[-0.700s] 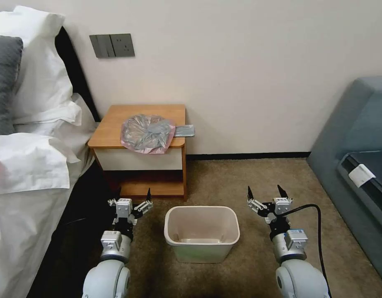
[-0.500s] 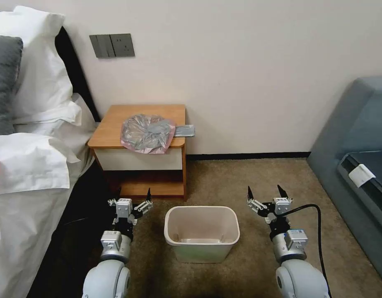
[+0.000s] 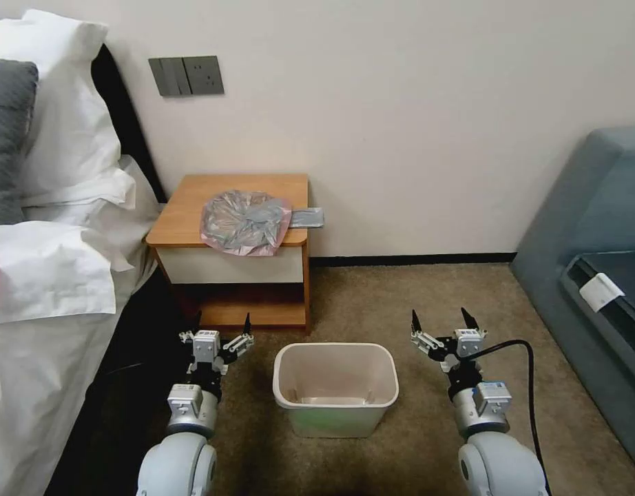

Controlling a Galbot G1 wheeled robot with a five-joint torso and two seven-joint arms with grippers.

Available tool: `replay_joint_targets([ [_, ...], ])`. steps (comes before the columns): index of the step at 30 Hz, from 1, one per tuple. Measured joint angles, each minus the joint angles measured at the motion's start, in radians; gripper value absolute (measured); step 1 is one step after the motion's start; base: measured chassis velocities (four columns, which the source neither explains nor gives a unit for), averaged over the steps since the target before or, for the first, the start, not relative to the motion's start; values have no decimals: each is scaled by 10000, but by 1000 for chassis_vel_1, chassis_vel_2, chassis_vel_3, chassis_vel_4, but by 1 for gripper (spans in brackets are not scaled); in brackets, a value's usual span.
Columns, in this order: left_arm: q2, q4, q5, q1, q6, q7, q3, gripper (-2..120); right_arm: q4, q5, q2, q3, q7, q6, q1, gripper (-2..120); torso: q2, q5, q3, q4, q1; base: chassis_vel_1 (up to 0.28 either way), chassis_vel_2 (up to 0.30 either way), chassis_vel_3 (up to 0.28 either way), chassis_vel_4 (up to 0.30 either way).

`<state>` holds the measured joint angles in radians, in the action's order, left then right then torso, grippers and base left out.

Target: Pick up the garbage bag from the table and place it over the trash can.

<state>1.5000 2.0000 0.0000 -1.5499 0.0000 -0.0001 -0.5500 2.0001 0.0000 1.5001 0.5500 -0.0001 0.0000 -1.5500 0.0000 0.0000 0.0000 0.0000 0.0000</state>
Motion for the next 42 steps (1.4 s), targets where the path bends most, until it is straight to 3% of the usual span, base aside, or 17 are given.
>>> replay_joint_targets([
  [14,1,43,-9,-19,15,-3,0,100,77,16,-1,1,-1,-22,-21,100,0,-1,0,1,0,0,0,0,0],
  [19,-26,673,-257,-321,252,-74,-33,100,859,296,13,7,40,-303,-284,100,0,-1,0,0,0,0,0,0,0],
  [20,-54,1217,-478,-584,473,-145,-61,100,1556,548,33,18,91,-564,-523,100,0,0,0,0,0,0,0,0,0],
  [32,-194,3799,-1507,-1826,1510,-460,-214,100,4821,1755,121,67,333,-1804,-1661,100,1,-2,-1,0,0,0,0,0,0],
  [37,-254,4894,-1958,-2356,1948,-591,-280,100,5108,1896,132,73,365,-1953,-1789,100,1,1,-1,1,0,0,0,0,0],
  [42,-291,5078,-2232,-2699,2235,-678,-321,100,5094,2033,90,81,372,-1983,-1820,100,1,0,-1,1,0,0,0,0,0],
])
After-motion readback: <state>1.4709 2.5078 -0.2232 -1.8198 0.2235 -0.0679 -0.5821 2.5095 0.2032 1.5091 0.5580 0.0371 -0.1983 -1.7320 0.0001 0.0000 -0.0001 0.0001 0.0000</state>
